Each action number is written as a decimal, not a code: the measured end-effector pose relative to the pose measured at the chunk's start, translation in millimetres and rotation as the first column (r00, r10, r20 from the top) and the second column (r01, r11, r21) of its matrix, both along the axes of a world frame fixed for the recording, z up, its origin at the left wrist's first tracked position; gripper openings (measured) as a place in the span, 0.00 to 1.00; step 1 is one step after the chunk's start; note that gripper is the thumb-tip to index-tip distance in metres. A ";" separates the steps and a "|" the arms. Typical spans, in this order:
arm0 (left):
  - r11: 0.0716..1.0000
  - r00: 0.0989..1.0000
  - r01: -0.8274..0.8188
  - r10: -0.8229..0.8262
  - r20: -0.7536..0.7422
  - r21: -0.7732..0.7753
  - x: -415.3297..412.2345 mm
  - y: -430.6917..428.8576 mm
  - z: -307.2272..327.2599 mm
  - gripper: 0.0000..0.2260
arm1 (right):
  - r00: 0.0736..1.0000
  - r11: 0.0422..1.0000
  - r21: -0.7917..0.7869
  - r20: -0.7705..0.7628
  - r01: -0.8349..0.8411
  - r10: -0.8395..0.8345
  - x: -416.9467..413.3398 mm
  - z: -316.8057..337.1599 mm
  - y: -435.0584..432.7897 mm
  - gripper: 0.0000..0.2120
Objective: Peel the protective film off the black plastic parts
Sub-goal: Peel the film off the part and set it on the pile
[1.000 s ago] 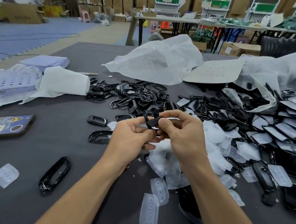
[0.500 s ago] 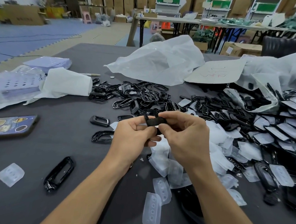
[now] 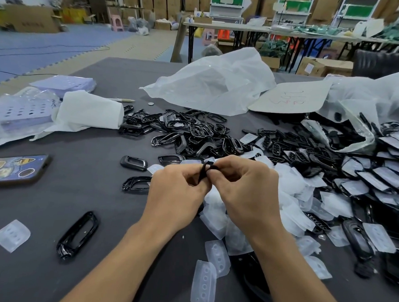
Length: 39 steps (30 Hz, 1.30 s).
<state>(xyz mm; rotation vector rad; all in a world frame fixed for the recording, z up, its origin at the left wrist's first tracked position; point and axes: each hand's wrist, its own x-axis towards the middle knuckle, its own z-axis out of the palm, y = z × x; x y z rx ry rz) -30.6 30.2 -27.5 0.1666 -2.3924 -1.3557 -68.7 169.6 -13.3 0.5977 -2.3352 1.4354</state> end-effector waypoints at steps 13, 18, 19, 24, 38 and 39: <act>0.916 0.989 0.146 -0.149 -0.021 0.374 1.9 6.6 8.2 0.06 | 0.993 0.991 -0.078 0.050 0.109 -0.105 -1.5 3.5 -0.6 0.07; 0.864 0.986 0.136 -0.165 0.017 0.485 1.7 5.6 6.2 0.15 | 0.973 0.987 -0.158 0.225 -0.023 0.059 -4.3 6.0 0.7 0.08; 0.850 0.986 0.124 -0.162 0.030 0.511 2.1 6.4 5.5 0.16 | 0.961 0.984 -0.170 0.259 -0.049 0.092 -5.6 5.8 1.5 0.08; 0.924 0.998 -0.006 -0.018 0.058 0.383 1.3 11.8 -1.5 0.20 | 0.898 0.954 -0.271 0.375 -0.131 0.230 -9.4 6.2 1.0 0.10; 0.656 0.998 -0.009 -0.042 0.048 0.755 -0.4 1.6 14.1 0.11 | 0.888 0.954 -0.285 0.411 -0.090 0.207 -6.5 7.7 4.2 0.07; 0.632 0.999 -0.021 -0.013 0.037 0.775 -1.3 1.1 13.8 0.11 | 0.885 0.962 -0.255 0.420 -0.097 0.201 -5.4 8.0 3.5 0.06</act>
